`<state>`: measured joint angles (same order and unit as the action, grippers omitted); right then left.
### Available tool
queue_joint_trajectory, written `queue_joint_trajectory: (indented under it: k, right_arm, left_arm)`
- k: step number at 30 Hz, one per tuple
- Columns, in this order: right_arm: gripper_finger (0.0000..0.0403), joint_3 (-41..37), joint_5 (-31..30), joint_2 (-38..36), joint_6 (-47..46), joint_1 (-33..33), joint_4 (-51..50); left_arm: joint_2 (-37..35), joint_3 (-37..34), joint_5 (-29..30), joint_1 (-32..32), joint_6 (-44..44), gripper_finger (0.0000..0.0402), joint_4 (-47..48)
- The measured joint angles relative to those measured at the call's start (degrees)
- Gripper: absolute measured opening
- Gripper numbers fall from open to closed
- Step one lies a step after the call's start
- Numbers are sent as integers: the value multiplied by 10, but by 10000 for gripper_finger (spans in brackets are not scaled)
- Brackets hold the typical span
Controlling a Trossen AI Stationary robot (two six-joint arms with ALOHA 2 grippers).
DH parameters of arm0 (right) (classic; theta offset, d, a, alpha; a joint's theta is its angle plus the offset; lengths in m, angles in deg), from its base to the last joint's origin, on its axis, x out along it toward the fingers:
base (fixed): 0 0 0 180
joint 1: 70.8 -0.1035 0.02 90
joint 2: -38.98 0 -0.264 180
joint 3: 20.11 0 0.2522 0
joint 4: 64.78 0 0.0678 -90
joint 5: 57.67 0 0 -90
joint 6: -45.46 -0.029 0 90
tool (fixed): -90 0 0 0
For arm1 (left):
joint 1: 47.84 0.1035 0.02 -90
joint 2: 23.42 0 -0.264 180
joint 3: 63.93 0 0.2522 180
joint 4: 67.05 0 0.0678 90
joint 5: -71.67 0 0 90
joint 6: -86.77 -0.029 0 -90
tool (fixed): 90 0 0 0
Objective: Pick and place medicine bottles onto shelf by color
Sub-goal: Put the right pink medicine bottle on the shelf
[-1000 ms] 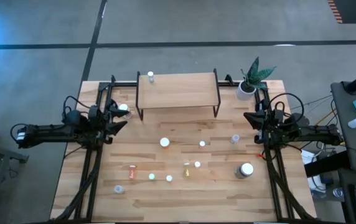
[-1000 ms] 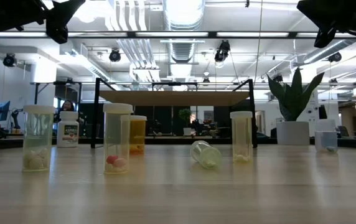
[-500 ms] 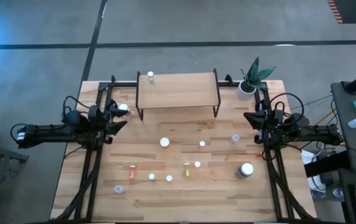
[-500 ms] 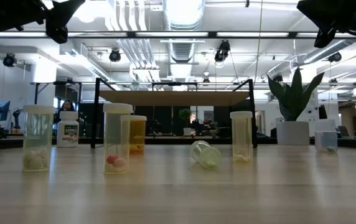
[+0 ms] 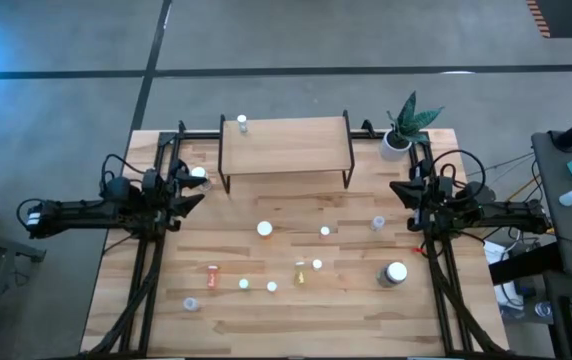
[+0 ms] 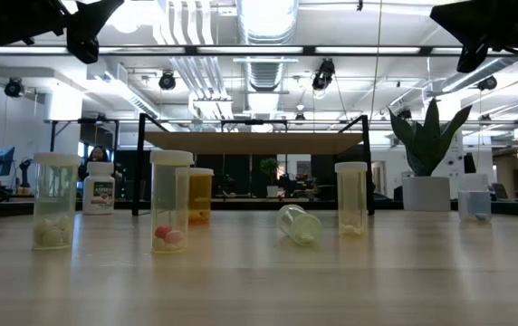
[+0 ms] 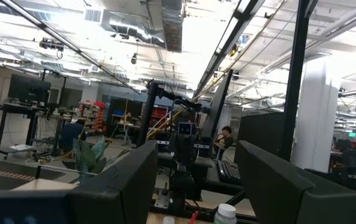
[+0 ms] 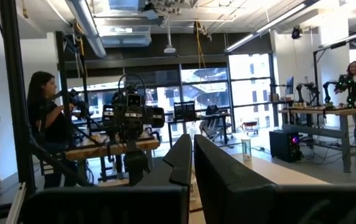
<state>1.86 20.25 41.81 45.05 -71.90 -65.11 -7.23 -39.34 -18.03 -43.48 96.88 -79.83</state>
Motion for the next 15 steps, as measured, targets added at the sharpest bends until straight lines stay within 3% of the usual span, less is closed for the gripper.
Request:
queue_joint_trajectory:
  k: [15]
  right_arm:
    - [9, 0, 5, 0, -12, 0, -3]
  left_arm:
    - [-1, 1, 0, 0, 0, 203, 0]
